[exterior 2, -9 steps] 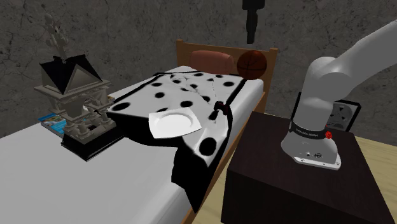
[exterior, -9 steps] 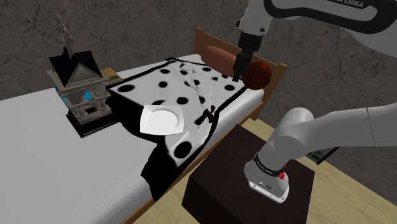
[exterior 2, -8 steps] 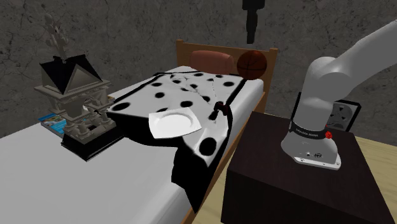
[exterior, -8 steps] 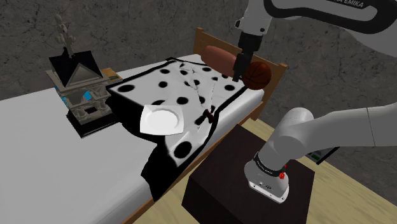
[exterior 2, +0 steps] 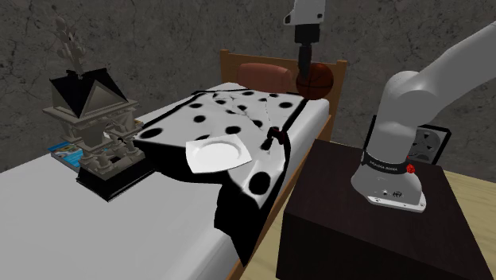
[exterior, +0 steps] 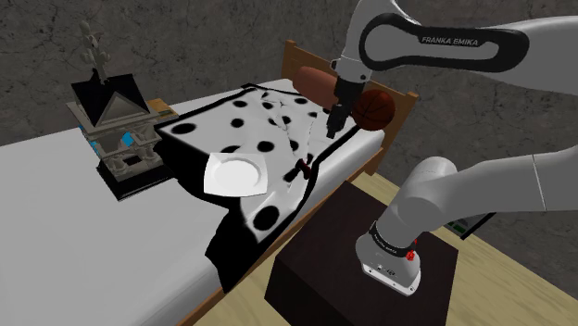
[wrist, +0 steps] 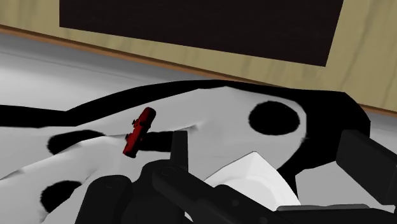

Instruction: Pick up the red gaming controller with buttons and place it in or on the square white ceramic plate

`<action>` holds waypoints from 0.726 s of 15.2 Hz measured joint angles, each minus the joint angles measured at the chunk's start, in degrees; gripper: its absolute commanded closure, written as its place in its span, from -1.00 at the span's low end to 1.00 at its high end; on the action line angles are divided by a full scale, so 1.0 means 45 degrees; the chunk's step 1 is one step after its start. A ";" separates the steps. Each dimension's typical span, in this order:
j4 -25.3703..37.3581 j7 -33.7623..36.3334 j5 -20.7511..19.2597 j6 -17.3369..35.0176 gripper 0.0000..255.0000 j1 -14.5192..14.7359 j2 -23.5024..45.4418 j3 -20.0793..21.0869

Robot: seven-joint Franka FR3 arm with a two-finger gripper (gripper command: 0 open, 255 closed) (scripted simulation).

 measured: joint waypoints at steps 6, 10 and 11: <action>-0.1609 -0.0674 -0.0458 0.3178 -1.00 -0.0264 0.1300 -0.0573; -0.2338 -0.1065 -0.0636 0.5491 -1.00 -0.0348 0.2715 -0.0940; -0.2399 -0.1198 -0.0673 0.6032 -1.00 -0.0372 0.3144 -0.1056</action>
